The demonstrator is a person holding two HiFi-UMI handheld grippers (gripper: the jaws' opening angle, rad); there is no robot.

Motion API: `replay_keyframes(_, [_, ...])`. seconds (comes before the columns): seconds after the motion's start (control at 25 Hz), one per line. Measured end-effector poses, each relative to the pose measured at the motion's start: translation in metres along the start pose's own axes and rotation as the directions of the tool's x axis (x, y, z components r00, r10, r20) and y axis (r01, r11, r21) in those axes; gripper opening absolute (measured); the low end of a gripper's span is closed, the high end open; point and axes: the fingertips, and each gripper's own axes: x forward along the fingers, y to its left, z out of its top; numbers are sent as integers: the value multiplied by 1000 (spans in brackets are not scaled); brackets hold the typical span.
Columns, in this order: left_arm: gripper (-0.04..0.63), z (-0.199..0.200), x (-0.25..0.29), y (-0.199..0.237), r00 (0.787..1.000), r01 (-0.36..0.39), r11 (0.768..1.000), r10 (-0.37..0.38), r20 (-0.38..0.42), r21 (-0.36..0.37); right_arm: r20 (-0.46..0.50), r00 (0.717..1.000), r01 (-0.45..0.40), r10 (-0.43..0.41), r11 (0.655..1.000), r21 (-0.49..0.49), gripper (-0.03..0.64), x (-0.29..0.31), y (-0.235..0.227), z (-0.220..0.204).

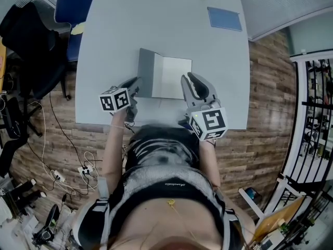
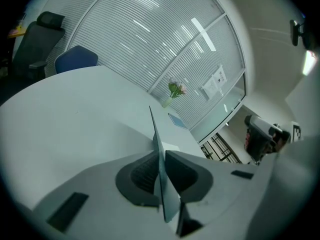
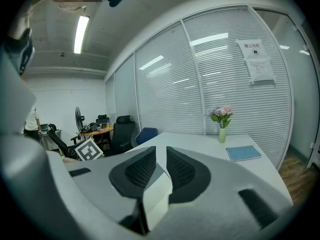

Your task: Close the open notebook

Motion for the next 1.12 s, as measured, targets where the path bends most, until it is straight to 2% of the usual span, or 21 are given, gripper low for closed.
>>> replay_keyframes(1.12, [21, 1, 21, -64, 998, 64, 997, -65, 15, 38, 3, 1000, -28, 28, 1000, -13, 67, -22, -24, 3])
